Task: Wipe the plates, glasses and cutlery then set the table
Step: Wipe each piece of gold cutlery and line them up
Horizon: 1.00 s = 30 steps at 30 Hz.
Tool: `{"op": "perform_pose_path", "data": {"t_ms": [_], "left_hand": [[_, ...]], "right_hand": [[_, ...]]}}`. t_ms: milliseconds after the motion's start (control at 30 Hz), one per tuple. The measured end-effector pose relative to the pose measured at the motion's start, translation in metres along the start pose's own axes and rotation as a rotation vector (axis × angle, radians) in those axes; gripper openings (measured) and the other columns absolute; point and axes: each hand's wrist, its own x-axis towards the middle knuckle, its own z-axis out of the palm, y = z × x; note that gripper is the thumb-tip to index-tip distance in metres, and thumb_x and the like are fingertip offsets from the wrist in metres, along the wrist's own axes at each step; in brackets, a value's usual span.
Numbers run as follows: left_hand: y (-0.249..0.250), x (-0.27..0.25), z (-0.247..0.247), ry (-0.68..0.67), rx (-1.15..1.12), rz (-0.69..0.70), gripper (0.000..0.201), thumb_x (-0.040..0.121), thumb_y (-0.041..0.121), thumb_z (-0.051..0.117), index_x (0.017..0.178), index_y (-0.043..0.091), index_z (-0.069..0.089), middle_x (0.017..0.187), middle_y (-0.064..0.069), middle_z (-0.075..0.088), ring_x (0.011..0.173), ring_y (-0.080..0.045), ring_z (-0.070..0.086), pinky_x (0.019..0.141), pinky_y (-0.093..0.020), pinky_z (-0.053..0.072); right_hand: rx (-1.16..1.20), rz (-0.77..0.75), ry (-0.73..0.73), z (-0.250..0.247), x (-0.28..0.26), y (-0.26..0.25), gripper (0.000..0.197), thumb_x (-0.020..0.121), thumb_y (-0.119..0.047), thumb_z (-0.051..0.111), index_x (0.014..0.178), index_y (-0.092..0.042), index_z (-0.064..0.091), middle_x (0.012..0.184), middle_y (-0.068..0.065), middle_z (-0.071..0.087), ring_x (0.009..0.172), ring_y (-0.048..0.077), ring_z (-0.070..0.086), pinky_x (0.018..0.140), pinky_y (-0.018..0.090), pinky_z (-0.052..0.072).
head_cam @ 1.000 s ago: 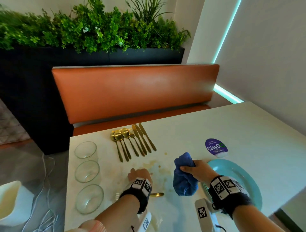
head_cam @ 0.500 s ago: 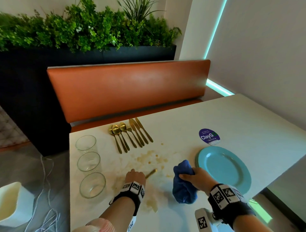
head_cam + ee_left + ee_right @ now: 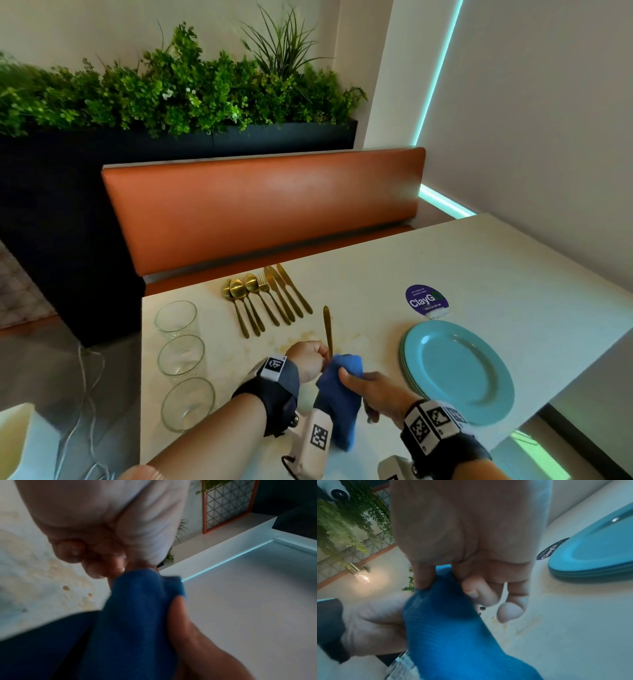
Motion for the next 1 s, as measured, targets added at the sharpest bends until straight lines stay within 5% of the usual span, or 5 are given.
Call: {"op": "perform_pose_path", "data": {"t_ms": [400,567,733,867,1000], "left_hand": [[0.001,-0.011,-0.007,0.070,-0.231,0.046,0.031,0.085,0.008,0.066,0.063,0.020,0.047,0.067,0.009,0.052,0.062,-0.003,0.045,0.056,-0.010,0.038],[0.003,-0.014,-0.014,0.112,-0.272,0.074,0.025,0.082,0.015,0.069,0.066,0.023,0.051,0.084,-0.004,0.066,0.084,-0.017,0.057,0.090,-0.031,0.048],[0.007,-0.023,-0.040,0.025,-0.238,0.055,0.018,0.085,0.029,0.068,0.096,0.018,0.059,0.095,0.000,0.063,0.079,-0.009,0.054,0.063,-0.014,0.045],[0.014,-0.016,-0.078,0.050,0.102,0.058,0.098,0.075,0.043,0.075,0.149,0.012,0.018,0.144,-0.012,0.044,0.127,-0.024,0.048,0.103,-0.034,0.043],[0.027,-0.024,-0.086,0.023,0.873,0.292,0.042,0.093,0.034,0.054,0.134,0.027,0.047,0.134,-0.003,0.054,0.126,-0.026,0.044,0.102,-0.041,0.031]], "right_hand": [[0.107,0.006,0.150,0.033,0.001,-0.010,0.023,0.083,-0.039,0.065,0.074,-0.018,0.063,0.073,0.000,0.065,0.063,0.012,0.057,0.058,0.021,0.045],[0.162,-0.070,0.198,0.031,-0.003,-0.016,0.012,0.086,-0.019,0.063,0.076,-0.022,0.058,0.083,0.002,0.065,0.078,0.017,0.060,0.076,0.029,0.051],[-0.097,-0.116,0.195,0.002,-0.013,-0.021,0.018,0.091,-0.030,0.056,0.083,-0.015,0.061,0.079,0.000,0.061,0.073,0.012,0.055,0.069,0.018,0.044],[-0.304,-0.126,0.163,-0.019,-0.024,-0.021,0.015,0.089,-0.032,0.056,0.077,-0.024,0.058,0.089,0.000,0.061,0.085,0.012,0.056,0.076,0.019,0.042],[-0.391,-0.109,0.135,-0.032,-0.023,-0.022,0.015,0.086,-0.031,0.057,0.092,-0.019,0.064,0.095,-0.002,0.065,0.095,0.013,0.060,0.082,0.019,0.047]]}}
